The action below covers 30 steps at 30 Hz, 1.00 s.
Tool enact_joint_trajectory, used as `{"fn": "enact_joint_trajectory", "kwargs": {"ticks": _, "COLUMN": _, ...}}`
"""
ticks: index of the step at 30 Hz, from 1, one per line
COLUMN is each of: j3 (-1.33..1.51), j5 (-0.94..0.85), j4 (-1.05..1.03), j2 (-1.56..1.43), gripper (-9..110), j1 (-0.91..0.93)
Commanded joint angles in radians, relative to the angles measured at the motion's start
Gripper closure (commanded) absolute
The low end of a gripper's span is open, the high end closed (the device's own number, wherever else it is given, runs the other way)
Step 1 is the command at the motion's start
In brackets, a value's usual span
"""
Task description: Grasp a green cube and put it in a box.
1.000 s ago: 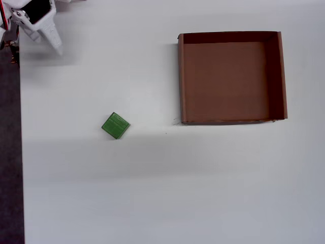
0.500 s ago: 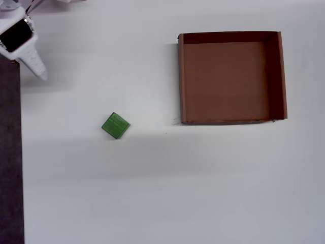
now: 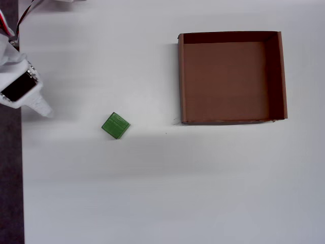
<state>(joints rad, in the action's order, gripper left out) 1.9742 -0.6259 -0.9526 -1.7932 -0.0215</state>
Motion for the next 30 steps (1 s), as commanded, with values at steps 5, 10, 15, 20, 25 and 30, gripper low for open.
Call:
{"fn": "enact_joint_trajectory", "kwargs": {"ticks": 5, "j3": -0.098, "j5": 0.009, "j4": -0.040, "j2": 0.032, "gripper": 78, "j1": -0.152}}
{"fn": "enact_joint_trajectory", "kwargs": {"ticks": 10, "j3": -0.120, "j5": 0.002, "j4": -0.095, "j2": 0.011, "gripper": 78, "j1": -0.235}}
{"fn": "enact_joint_trajectory", "kwargs": {"ticks": 15, "j3": -0.121, "j5": -0.023, "j4": -0.086, "j2": -0.002, "gripper": 78, "j1": -0.261}}
{"fn": "enact_joint_trajectory", "kwargs": {"ticks": 20, "j3": -0.123, "j5": -0.081, "j4": -0.052, "j2": -0.002, "gripper": 78, "j1": -0.256}}
{"fn": "enact_joint_trajectory", "kwargs": {"ticks": 25, "j3": -0.176, "j5": -0.075, "j4": -0.094, "j2": 0.026, "gripper": 78, "j1": -0.245}}
{"fn": "enact_joint_trajectory", "kwargs": {"ticks": 30, "j3": -0.222, "j5": -0.078, "j4": -0.137, "j2": 0.081, "gripper": 78, "j1": -0.262}}
